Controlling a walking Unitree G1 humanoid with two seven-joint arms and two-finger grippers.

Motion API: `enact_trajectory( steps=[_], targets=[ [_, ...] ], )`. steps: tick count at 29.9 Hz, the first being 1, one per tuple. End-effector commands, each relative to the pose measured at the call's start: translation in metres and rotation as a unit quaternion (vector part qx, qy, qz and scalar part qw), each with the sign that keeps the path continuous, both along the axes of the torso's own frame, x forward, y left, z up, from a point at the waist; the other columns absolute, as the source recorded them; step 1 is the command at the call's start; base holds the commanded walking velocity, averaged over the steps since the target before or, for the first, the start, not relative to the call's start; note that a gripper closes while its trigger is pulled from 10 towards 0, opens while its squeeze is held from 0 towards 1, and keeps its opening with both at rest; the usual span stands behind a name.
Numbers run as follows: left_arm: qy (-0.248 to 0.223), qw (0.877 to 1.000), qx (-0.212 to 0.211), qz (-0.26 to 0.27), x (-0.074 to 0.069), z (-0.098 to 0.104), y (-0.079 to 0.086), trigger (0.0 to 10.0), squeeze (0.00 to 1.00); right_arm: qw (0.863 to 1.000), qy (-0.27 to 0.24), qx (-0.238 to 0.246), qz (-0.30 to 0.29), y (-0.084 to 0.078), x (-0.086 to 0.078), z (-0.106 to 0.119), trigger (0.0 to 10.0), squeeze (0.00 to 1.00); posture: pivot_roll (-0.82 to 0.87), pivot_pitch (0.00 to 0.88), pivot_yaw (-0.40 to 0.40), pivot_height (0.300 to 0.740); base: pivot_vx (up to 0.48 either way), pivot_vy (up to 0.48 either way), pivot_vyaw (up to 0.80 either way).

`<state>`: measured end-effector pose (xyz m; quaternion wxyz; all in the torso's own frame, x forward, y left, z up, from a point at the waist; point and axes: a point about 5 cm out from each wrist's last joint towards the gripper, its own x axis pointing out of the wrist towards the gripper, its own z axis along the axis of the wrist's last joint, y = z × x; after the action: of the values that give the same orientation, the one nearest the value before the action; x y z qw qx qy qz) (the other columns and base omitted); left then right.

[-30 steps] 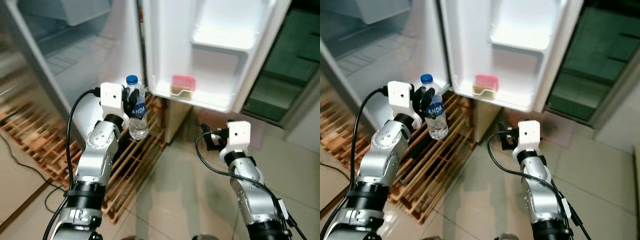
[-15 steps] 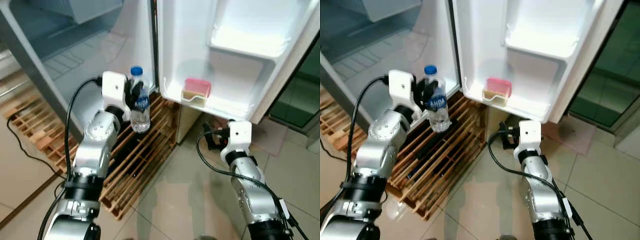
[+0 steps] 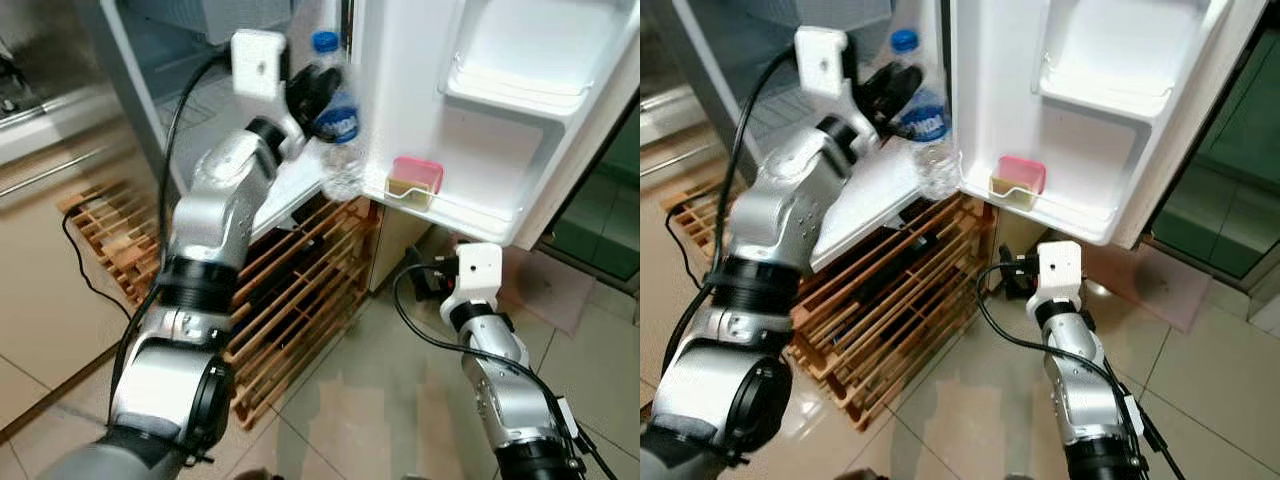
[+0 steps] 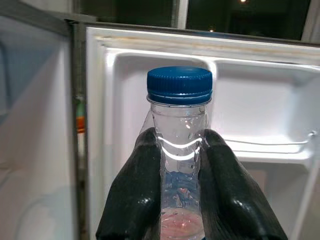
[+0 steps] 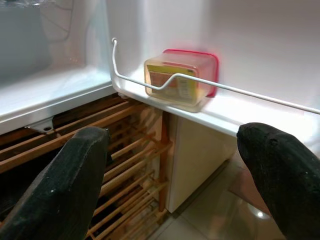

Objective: Restocking fridge

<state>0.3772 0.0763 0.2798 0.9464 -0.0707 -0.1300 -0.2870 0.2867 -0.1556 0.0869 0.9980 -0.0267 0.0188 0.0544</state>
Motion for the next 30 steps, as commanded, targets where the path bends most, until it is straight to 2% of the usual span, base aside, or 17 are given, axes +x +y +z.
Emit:
enact_trajectory(
  steps=[1, 2, 5, 8, 9, 13, 14, 15, 16, 18, 19, 20, 21, 23, 24, 26, 30],
  targets=[
    [-0.006, 1.0, 0.001, -0.004, 0.002, 0.002, -0.003, 10.0, 0.0, 1.0, -0.008, -0.003, 0.004, 0.003, 0.001, 0.002, 10.0, 0.1, -0.12, 0.0, 0.053, 0.74, 0.0, 0.0, 0.0],
    [-0.004, 1.0, 0.014, -0.002, 0.003, -0.004, -0.002, 10.0, 0.0, 1.0, -0.008, -0.001, 0.001, 0.003, 0.001, 0.002, 10.0, 0.1, -0.13, 0.0, 0.067, 0.74, 0.0, 0.0, 0.0],
    [0.012, 0.999, 0.048, 0.006, -0.003, -0.035, 0.017, 10.0, 0.0, 1.0, -0.019, -0.001, 0.003, 0.007, -0.001, 0.006, 10.0, 0.09, -0.15, 0.0, 0.086, 0.74, 0.0, 0.0, 0.0],
    [0.041, 0.993, 0.104, 0.026, -0.016, -0.075, 0.044, 10.0, 0.0, 0.999, -0.03, 0.004, -0.011, 0.005, -0.004, 0.011, 10.0, 0.09, -0.14, 0.0, 0.078, 0.74, 0.0, 0.0, 0.0],
    [0.06, 0.992, 0.104, 0.034, -0.024, -0.089, 0.054, 10.0, 0.0, 0.999, -0.036, 0.005, -0.021, 0.002, -0.005, 0.014, 10.0, 0.09, -0.13, 0.0, 0.071, 0.74, 0.0, 0.0, 0.0],
    [0.072, 0.992, 0.1, 0.039, -0.029, -0.097, 0.059, 10.0, 0.0, 0.999, -0.041, 0.005, -0.027, 0.0, -0.006, 0.015, 10.0, 0.1, -0.12, 0.0, 0.067, 0.74, 0.0, 0.0, 0.0],
    [0.083, 0.99, 0.101, 0.06, -0.041, -0.111, 0.069, 10.0, 0.0, 0.998, -0.043, 0.004, -0.044, -0.006, -0.011, 0.017, 10.0, 0.11, -0.09, 0.0, 0.055, 0.74, 0.0, 0.0, 0.0],
    [0.074, 0.987, 0.114, 0.086, -0.054, -0.122, 0.077, 10.0, 0.0, 0.997, -0.046, -0.002, -0.061, -0.011, -0.017, 0.018, 10.0, 0.11, -0.08, 0.0, 0.054, 0.74, 0.0, 0.0, 0.0],
    [0.074, 0.987, 0.114, 0.086, -0.054, -0.122, 0.077, 10.0, 0.0, 0.997, -0.046, -0.002, -0.061, -0.011, -0.017, 0.018, 10.0, 0.11, -0.08, 0.0, 0.054, 0.74, 0.0, 0.0, 0.0],
    [0.042, 0.979, 0.149, 0.136, -0.073, -0.133, 0.088, 10.0, 0.0, 0.995, -0.051, -0.014, -0.085, -0.019, -0.028, 0.021, 10.0, 0.11, -0.08, 0.0, 0.057, 0.74, 0.0, 0.0, 0.0],
    [0.042, 0.979, 0.149, 0.136, -0.073, -0.133, 0.088, 10.0, 0.0, 0.995, -0.051, -0.014, -0.085, -0.019, -0.028, 0.021, 10.0, 0.11, -0.08, 0.0, 0.057, 0.74, 0.0, 0.0, 0.0],
    [0.035, 0.974, 0.161, 0.154, -0.084, -0.14, 0.092, 10.0, 0.0, 0.994, -0.056, -0.023, -0.094, -0.022, -0.035, 0.024, 10.0, 0.11, -0.08, 0.0, 0.057, 0.74, 0.0, 0.0, 0.0],
    [0.035, 0.974, 0.161, 0.154, -0.084, -0.14, 0.092, 10.0, 0.0, 0.994, -0.056, -0.023, -0.094, -0.022, -0.035, 0.024, 10.0, 0.11, -0.08, 0.0, 0.057, 0.74, 0.0, 0.0, 0.0],
    [0.012, 0.969, 0.169, 0.181, -0.105, -0.146, 0.097, 10.0, 0.0, 0.991, -0.063, -0.035, -0.108, -0.029, -0.047, 0.03, 10.0, 0.11, -0.09, 0.0, 0.058, 0.74, 0.0, 0.0, 0.0],
    [-0.017, 0.965, 0.18, 0.19, -0.113, -0.142, 0.095, 10.0, 0.0, 0.99, -0.062, -0.027, -0.121, -0.036, -0.051, 0.031, 10.0, 0.11, -0.09, 0.0, 0.049, 0.74, 0.0, 0.0, 0.0],
    [-0.055, 0.958, 0.188, 0.211, -0.116, -0.133, 0.089, 10.0, 0.0, 0.989, -0.06, -0.004, -0.133, -0.044, -0.055, 0.031, 10.0, 0.11, -0.09, 0.0, 0.047, 0.74, 0.0, 0.0, 0.0],
    [-0.053, 0.959, 0.181, 0.214, -0.113, -0.131, 0.086, 10.0, 0.0, 0.99, -0.061, 0.004, -0.13, -0.044, -0.055, 0.03, 10.0, 0.11, -0.1, 0.0, 0.046, 0.74, 0.0, 0.0, 0.0]
  ],
)
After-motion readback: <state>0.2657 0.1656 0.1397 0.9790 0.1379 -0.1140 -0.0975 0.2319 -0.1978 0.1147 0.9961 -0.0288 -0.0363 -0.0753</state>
